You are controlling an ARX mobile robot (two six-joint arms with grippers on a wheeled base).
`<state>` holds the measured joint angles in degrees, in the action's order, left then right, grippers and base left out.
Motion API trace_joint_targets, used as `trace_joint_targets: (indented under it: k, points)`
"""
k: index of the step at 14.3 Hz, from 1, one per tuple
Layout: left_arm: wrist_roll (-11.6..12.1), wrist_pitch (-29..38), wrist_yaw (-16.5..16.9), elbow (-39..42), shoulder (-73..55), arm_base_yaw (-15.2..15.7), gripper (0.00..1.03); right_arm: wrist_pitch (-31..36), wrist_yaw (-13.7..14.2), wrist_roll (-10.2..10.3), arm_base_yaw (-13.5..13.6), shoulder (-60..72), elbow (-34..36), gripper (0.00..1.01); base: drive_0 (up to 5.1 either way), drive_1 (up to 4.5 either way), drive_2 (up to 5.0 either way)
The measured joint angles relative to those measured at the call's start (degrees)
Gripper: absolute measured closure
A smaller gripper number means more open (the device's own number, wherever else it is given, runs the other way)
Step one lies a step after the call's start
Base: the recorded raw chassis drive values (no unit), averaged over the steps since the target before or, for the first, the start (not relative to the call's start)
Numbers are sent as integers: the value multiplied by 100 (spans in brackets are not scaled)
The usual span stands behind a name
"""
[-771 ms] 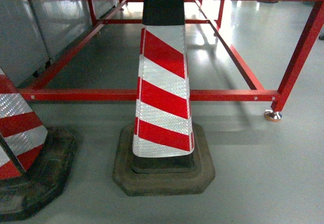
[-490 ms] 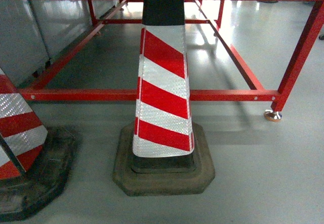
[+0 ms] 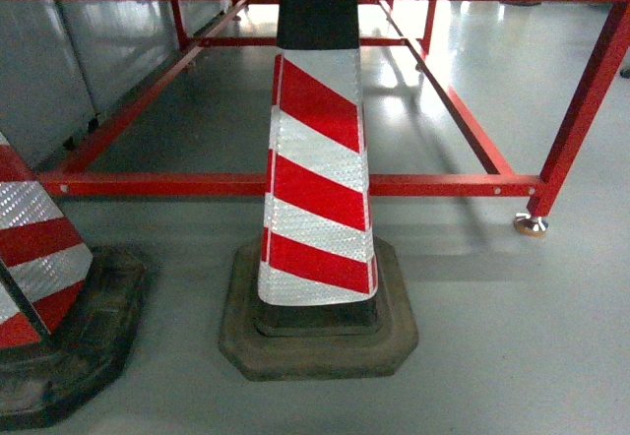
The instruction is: Sort blue parts and orange caps into right shelf containers
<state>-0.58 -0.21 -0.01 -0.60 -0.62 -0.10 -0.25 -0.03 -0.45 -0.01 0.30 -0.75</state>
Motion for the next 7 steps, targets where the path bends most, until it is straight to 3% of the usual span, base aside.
trace_joint_targets:
  k: [7]
  points:
    - [-2,2,-13,0,0,0,5,-4,0,0,0,0,0,3,0,0,0]
